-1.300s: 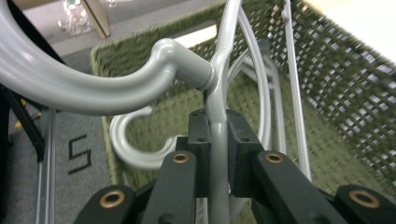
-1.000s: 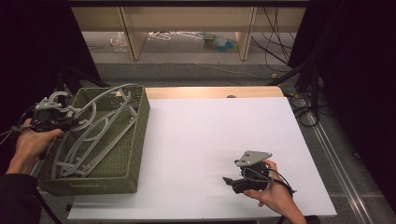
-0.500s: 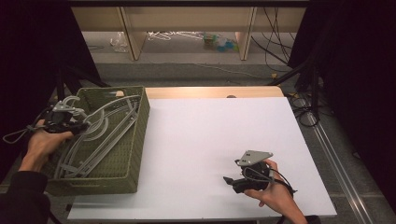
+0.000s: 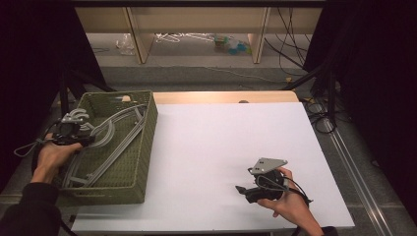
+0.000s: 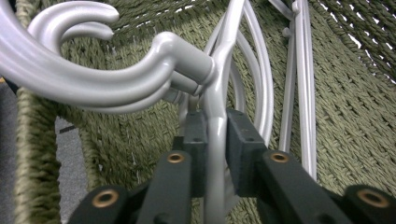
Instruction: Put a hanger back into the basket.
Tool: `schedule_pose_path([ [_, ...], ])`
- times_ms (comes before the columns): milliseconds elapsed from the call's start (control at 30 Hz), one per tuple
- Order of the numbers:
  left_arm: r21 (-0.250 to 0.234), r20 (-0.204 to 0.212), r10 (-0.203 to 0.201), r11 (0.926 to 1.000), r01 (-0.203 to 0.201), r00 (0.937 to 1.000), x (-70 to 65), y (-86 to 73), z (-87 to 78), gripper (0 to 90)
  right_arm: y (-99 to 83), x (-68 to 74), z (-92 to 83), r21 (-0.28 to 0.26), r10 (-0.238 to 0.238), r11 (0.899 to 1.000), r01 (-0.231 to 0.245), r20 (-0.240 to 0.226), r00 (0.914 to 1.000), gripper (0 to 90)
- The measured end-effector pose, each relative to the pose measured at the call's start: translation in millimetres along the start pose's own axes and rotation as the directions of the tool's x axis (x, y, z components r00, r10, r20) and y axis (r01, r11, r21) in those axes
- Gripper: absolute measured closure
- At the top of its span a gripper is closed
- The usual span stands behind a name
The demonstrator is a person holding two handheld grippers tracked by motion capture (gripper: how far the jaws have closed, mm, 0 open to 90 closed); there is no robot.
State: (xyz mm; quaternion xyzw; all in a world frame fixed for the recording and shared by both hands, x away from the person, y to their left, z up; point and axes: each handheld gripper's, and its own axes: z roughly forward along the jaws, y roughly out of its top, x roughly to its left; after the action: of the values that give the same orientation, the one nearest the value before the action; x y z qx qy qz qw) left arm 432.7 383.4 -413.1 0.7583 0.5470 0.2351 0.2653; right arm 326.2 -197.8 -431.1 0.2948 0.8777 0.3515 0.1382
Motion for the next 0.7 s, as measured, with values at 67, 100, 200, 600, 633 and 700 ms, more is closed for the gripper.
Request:
schedule_pose_path([
  [67, -0.027, -0.016, -0.015, 0.9995, 0.014, 0.9998, 0.9, -0.6, -5.2, 69.1, -0.5, 0.4, 1.4, -0.014, 0.000, 1.000, 0.000, 0.009, 1.0000, 29.0],
  [100, -0.040, -0.019, -0.015, 0.9991, 0.014, 0.9997, 1.3, -0.9, -7.5, 65.6, -0.3, 0.1, 1.5, -0.017, -0.002, 1.000, 0.002, 0.011, 0.9999, 29.0],
  [200, -0.087, -0.023, -0.025, 0.9960, 0.023, 0.9994, -0.9, -2.9, -19.1, 56.4, 0.1, 0.1, 0.0, -0.001, -0.001, 1.000, 0.001, -0.001, 1.0000, 29.0],
  [600, -0.307, 0.093, -0.066, 0.9473, 0.091, 0.9935, -41.8, -13.0, -80.1, 39.5, 0.4, -2.3, 0.3, -0.012, 0.021, 1.000, -0.021, 0.005, 0.9998, 28.8],
  [633, -0.331, 0.120, -0.064, 0.9383, 0.100, 0.9907, -48.7, -14.1, -84.9, 38.6, 0.0, -2.0, 1.6, -0.036, 0.033, 0.999, -0.032, 0.015, 0.9993, 28.8],
  [700, -0.364, 0.160, -0.059, 0.9243, 0.114, 0.9854, -64.0, -16.7, -91.5, 38.2, -0.1, -3.5, -0.4, -0.023, 0.035, 0.999, -0.035, 0.007, 0.9994, 28.7],
])
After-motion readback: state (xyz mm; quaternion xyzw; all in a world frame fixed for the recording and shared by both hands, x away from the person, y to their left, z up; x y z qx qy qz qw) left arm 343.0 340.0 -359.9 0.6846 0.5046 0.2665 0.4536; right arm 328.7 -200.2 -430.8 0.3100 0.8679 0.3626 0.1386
